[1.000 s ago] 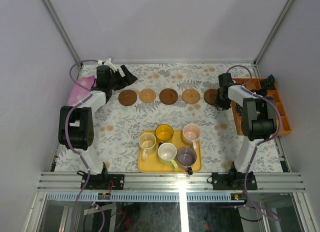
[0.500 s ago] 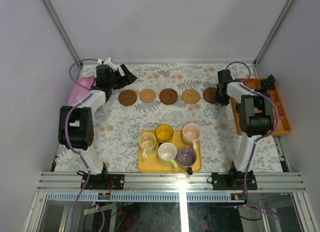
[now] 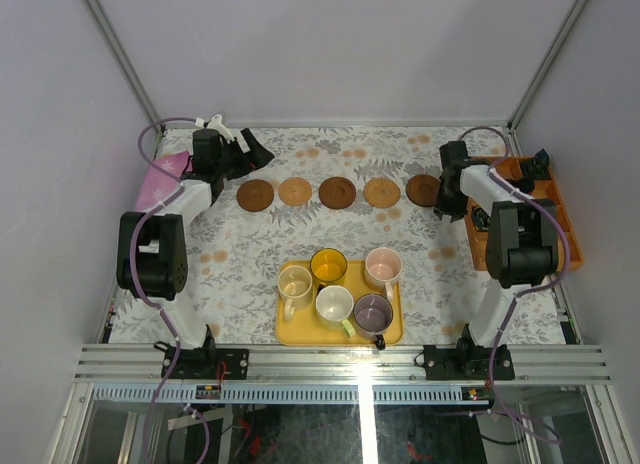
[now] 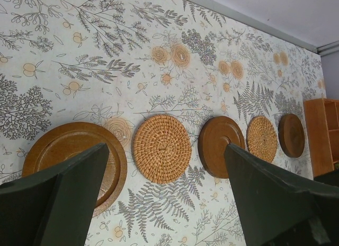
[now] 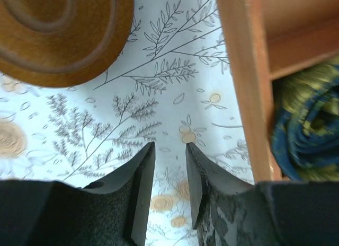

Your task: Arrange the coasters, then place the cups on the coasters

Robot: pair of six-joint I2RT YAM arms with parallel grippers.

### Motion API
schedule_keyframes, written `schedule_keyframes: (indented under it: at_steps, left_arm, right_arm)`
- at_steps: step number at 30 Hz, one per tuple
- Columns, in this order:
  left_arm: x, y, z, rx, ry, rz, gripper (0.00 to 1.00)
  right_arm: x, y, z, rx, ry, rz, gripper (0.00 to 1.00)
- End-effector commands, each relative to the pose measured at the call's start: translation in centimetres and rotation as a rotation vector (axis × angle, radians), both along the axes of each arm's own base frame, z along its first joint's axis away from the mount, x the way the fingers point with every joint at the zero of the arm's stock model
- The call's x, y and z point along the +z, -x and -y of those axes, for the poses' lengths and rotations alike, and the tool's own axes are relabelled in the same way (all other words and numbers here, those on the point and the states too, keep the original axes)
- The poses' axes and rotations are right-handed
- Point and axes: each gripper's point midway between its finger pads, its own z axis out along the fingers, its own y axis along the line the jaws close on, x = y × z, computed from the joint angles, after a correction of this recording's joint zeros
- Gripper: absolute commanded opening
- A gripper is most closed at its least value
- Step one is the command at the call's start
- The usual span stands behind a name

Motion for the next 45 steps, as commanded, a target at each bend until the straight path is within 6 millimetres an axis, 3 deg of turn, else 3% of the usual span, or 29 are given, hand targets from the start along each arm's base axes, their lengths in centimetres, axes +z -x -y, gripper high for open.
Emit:
schedule_keyframes:
  at_steps: [1,8,12,17,21,33,45]
  left_arm:
    - [1.4,-0.9,0.5,-0.023,-0.013,0.049,0.91]
    - [2.1,-1.2,0.7,-0.03,0.003,0.078,0.91]
    - [2.1,-1.4,0.6,-0.024,0.003,0.082,0.91]
    - [2.1,-1.5,0.6,-0.011,0.016,0.083,0.91]
    - [1.9,-1.4,0.7,-0.013,0.022,0.08,0.91]
    - [1.2,-0.7,0.7,-0.015,0.01,0.06,0.91]
    - [0.9,-0.3,0.6,-0.014,0.004,0.05,0.91]
  right_arm:
    - [6.1,-0.4,0.8,-0.005,0.042,0.124,0.37]
    - [9.4,-7.0,-0.1,0.055,0.012,0.326,0.12]
    - [9.9,-11.9,-0.8,0.091,-0.023,0.385,0.12]
    - [8.4,-16.9,-2.0,0.132,-0.07,0.393,0.15]
    - [6.1,-19.3,-2.8,0.151,-0.105,0.382,0.17]
    - [3.6,-21.7,-4.8,0.197,-0.203,0.429,0.2]
    - [1.0,-20.6,-4.8,0.199,-0.205,0.37,0.2]
